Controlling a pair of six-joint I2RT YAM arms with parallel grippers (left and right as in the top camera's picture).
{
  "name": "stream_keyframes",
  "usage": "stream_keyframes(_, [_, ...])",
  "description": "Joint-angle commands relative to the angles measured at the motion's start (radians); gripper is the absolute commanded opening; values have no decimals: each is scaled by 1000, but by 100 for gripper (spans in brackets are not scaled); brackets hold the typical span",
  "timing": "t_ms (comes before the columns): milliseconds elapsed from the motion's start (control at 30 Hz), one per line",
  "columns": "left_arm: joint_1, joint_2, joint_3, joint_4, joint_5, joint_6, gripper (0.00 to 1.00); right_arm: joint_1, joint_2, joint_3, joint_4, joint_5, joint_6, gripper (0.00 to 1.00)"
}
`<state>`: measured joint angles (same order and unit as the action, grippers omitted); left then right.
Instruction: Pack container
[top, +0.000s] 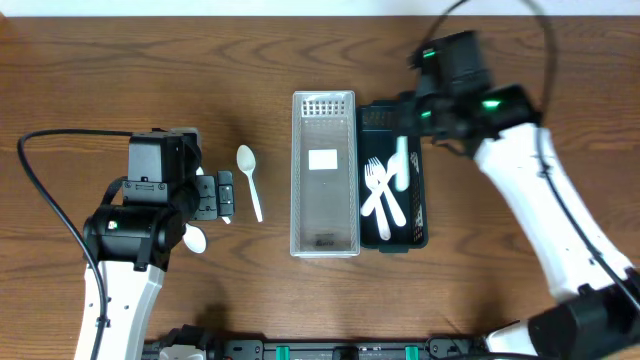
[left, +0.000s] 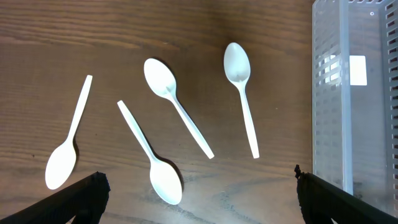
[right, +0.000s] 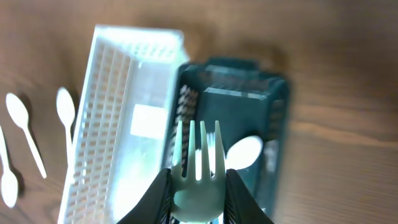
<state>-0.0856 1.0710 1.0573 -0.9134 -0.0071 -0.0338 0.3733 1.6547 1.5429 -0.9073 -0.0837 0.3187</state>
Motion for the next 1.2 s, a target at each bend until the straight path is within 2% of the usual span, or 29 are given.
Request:
stream_keyframes(0, [6, 1, 18, -2, -11, -13, 98, 49, 74, -6, -10, 76, 26, 2])
stream_keyframes(200, [6, 1, 18, -3, -11, -13, 98, 64, 206, -6, -16, 110, 25, 2])
stream_keyframes(333, [6, 1, 18, -6, -11, -13, 98, 64, 262, -6, -16, 110, 25, 5])
stream_keyframes(467, [6, 1, 18, -6, -11, -13, 98, 64, 272, -6, -16, 110, 20, 44])
stream_keyframes(500, [6, 1, 18, -6, -11, -13, 98, 64, 272, -6, -15, 110, 11, 49])
stream_keyframes(633, [6, 1, 18, -7, -11, -13, 98, 60, 256, 4, -1, 111, -10, 60])
stream_keyframes(767, [6, 1, 18, -14, -11, -13, 98, 27, 193, 87, -15, 138, -29, 66])
stream_keyframes(967, [4, 2, 31, 12, 6, -31, 98, -122, 9, 222, -32, 171, -48, 92])
stream_keyframes(1167, [-5, 111, 76, 34, 11, -118, 98, -371, -97, 225, -142, 169, -88, 96])
